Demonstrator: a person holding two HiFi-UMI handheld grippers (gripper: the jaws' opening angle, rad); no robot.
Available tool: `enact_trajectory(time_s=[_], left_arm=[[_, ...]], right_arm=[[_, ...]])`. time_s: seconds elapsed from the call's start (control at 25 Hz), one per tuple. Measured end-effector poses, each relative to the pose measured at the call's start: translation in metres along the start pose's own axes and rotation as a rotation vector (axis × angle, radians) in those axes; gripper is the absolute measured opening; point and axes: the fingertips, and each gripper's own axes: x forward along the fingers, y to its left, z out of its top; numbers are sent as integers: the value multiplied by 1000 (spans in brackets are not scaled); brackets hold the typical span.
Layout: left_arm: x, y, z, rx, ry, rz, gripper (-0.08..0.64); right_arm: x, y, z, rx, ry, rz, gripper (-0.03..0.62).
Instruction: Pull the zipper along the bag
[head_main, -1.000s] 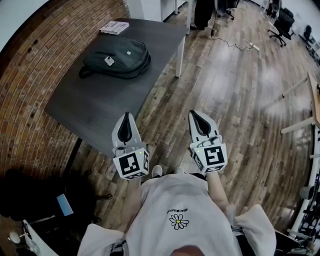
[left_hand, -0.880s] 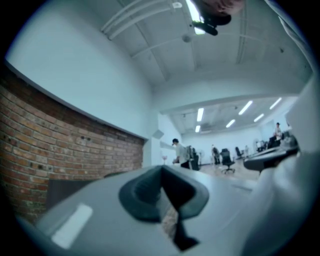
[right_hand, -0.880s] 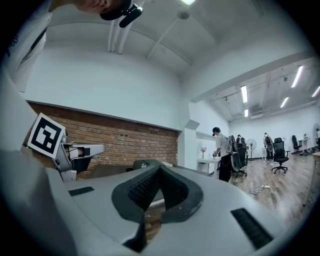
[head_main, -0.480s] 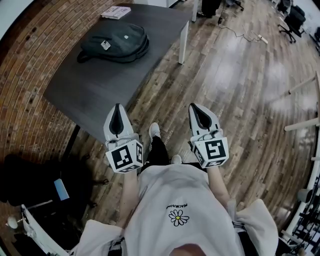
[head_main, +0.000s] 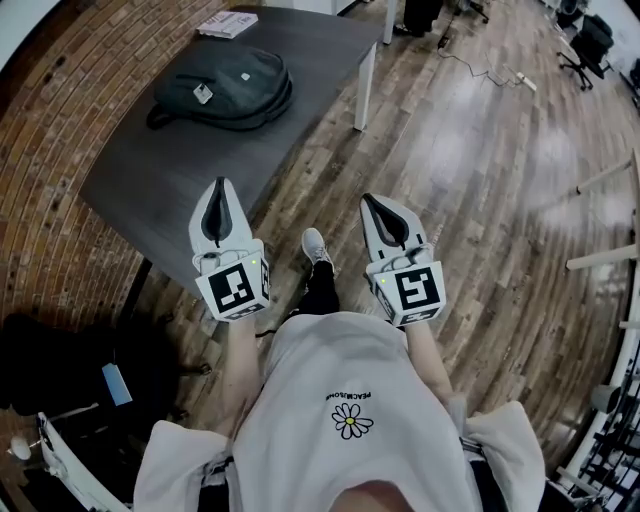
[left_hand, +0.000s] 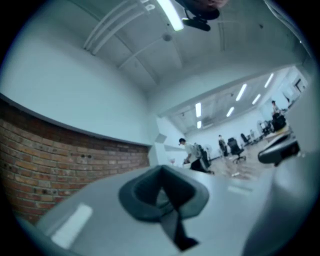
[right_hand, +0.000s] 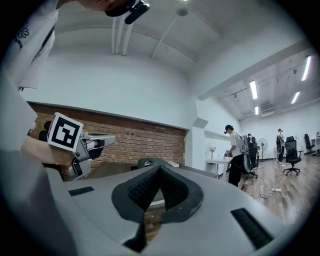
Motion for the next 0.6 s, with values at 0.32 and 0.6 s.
enact_trajectory(time_s=[0.32, 0.6], left_arm=[[81, 10, -16, -38, -13, 2, 5], [163, 42, -34, -95, 6, 37, 6]], right_arm=[[85, -35, -4, -24, 13, 26, -2], [197, -56, 15, -65, 26, 107, -2]])
